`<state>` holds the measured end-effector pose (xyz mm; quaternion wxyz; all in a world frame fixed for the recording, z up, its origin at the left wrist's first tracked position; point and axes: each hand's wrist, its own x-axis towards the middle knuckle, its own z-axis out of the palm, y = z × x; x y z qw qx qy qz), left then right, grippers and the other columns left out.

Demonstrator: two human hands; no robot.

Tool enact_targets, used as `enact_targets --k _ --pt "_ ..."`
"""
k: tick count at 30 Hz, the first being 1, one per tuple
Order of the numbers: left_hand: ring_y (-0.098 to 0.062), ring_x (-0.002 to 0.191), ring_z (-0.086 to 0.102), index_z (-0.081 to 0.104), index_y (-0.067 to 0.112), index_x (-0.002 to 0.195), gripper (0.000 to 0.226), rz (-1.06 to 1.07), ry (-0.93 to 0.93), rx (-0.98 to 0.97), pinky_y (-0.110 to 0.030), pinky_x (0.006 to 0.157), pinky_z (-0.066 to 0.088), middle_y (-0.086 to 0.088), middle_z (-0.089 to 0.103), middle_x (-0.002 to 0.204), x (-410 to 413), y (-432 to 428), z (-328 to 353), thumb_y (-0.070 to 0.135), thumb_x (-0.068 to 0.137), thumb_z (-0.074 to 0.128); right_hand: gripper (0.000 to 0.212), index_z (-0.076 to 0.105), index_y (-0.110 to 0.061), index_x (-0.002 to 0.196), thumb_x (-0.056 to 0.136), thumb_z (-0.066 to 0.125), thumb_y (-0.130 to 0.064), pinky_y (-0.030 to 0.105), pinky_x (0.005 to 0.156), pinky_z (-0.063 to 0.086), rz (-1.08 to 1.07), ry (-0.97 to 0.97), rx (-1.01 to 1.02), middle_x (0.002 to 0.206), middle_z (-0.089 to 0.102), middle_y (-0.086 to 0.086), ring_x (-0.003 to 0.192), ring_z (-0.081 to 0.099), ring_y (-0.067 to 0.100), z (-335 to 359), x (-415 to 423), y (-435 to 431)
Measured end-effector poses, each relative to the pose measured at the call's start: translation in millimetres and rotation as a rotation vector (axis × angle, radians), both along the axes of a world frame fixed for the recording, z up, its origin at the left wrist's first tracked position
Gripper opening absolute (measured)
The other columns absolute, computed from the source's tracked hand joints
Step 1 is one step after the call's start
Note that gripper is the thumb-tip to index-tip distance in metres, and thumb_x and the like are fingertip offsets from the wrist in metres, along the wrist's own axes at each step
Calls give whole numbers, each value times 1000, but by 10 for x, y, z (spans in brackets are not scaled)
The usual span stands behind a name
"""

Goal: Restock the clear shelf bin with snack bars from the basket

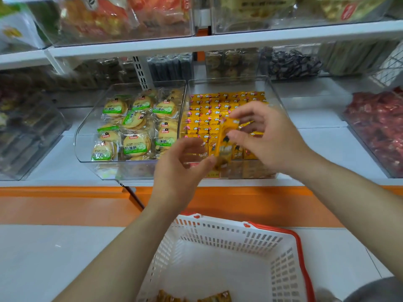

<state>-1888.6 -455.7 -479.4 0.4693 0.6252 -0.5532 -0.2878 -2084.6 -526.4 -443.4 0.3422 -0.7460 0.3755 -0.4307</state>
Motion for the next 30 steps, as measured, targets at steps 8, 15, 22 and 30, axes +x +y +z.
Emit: enact_targets --k 8,15,22,30 --pt "-27 120 57 62 18 132 63 197 -652 166 -43 103 45 -2 68 127 355 -125 -213 55 84 75 24 63 -35 111 88 72 -35 32 82 46 -149 731 -237 100 66 -15 96 62 14 -175 -207 -164" --pt "-27 117 53 64 23 116 55 260 -761 127 -43 107 36 0 69 115 282 -135 -328 68 86 62 36 65 -42 115 90 50 -64 41 97 28 -147 1072 -304 113 68 -16 117 52 18 -285 -143 -180" --pt "-28 119 53 62 18 124 55 199 -713 145 -42 104 40 -3 67 123 291 -71 -205 60 88 67 48 56 -36 133 88 61 -52 41 104 32 -170 1111 -337 135 55 -10 126 44 19 -320 -118 10" --pt "-15 106 60 56 25 127 43 -159 -578 291 -36 87 53 8 63 120 68 753 -447 48 92 68 19 62 -35 94 82 67 -50 29 68 45 104 723 -173 90 60 -18 86 56 9 -649 33 893"
